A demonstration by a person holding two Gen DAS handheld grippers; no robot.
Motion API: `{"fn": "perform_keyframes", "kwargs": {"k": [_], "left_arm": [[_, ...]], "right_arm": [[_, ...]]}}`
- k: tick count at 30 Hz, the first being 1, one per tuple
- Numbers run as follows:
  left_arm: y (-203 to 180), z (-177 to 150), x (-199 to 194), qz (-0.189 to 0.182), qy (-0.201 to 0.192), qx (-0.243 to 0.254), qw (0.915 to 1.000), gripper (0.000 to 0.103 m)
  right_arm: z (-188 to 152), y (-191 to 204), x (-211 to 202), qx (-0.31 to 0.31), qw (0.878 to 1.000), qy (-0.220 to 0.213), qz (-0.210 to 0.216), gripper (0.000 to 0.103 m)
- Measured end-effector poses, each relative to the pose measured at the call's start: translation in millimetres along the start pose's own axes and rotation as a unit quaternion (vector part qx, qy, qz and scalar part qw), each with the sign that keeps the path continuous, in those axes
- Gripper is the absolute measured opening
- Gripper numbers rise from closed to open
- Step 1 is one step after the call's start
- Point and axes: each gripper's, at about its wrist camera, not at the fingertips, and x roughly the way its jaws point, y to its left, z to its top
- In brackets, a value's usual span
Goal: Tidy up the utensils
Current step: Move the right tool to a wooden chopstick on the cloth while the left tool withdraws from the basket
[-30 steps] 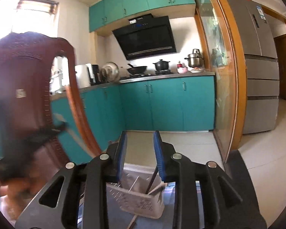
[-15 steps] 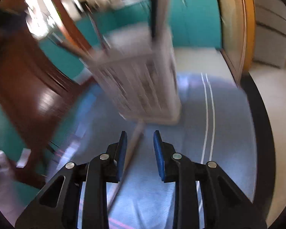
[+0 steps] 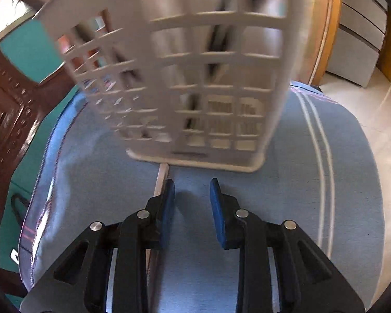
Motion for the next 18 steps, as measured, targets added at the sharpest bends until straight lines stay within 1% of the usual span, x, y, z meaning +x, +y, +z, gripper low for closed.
{"fn": "perform_keyframes", "kwargs": {"k": [6,9,12,15,17,18], "left_arm": [[-4.2,-5.7,8.6,0.001,0.015,0.012,0.9998,0.015],[-7.4,-12.1,13.7,0.002,0.025,0.017,0.9995,0.016],[-9.6,-24.2,19.3,0.005,0.040,0.026,0.9989,0.016],[-7.8,-35.0,26.0,0.007,0.059,0.029,0.9978,0.016],[-5.8,-42.3,31.4,0.007,0.076,0.028,0.9966,0.016],[-4.9,-44.1,33.2,0.006,0.082,0.027,0.9962,0.016]], "right_arm": [[-15.6,9.9,-19.1,0.001,0.999,0.004,0.046,0.029],[-31.1,20.6,-22.0,-0.029,0.998,0.027,0.043,0.029],[-43.3,22.2,-25.2,-0.048,0.998,0.018,0.037,0.029],[-54.8,12.1,-31.5,-0.027,0.998,0.021,0.054,0.029],[-56.1,-0.1,-33.0,-0.006,0.996,0.019,0.083,0.029],[-57.9,-4.4,-35.2,0.004,0.996,0.017,0.089,0.029]]}}
